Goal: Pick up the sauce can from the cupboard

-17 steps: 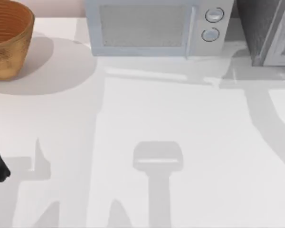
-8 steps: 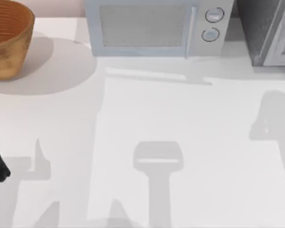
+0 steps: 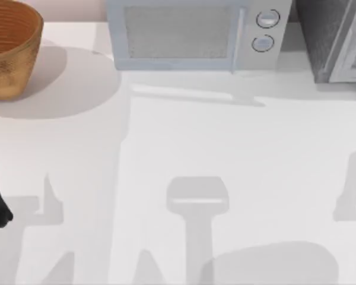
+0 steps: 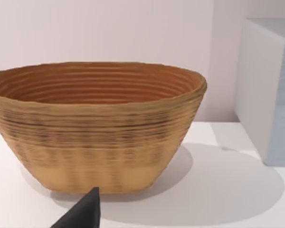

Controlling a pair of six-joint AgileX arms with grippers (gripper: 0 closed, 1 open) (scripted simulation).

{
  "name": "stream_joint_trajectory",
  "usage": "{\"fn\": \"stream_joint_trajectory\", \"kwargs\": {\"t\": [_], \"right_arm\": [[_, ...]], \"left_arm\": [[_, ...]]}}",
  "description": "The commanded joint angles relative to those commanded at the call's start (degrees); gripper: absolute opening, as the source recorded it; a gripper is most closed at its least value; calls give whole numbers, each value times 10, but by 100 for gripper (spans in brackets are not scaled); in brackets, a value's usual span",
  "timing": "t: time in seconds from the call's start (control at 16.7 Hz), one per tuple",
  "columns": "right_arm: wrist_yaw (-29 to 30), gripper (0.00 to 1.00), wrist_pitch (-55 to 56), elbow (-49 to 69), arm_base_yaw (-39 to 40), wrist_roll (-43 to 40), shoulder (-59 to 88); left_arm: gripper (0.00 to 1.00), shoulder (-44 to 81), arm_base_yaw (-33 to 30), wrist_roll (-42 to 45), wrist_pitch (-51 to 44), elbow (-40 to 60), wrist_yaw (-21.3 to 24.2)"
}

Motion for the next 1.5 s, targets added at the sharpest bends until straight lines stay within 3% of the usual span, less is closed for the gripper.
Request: {"fn": "stream_joint_trajectory", "kwargs": {"t": [0.24, 0.78, 1.08, 1.5], "right_arm": [[-35, 0, 34, -63, -35, -1, -35], [-35, 0, 67, -51, -17, 1, 3], [-35, 0, 214, 0, 55, 2, 182], [-29, 0, 516, 97, 199, 6, 586]], "left_arm": [[100, 0, 0, 0, 0, 0, 0], [100, 0, 0, 0, 0, 0, 0], [100, 0, 0, 0, 0, 0, 0], [100, 0, 0, 0, 0, 0, 0]]}}
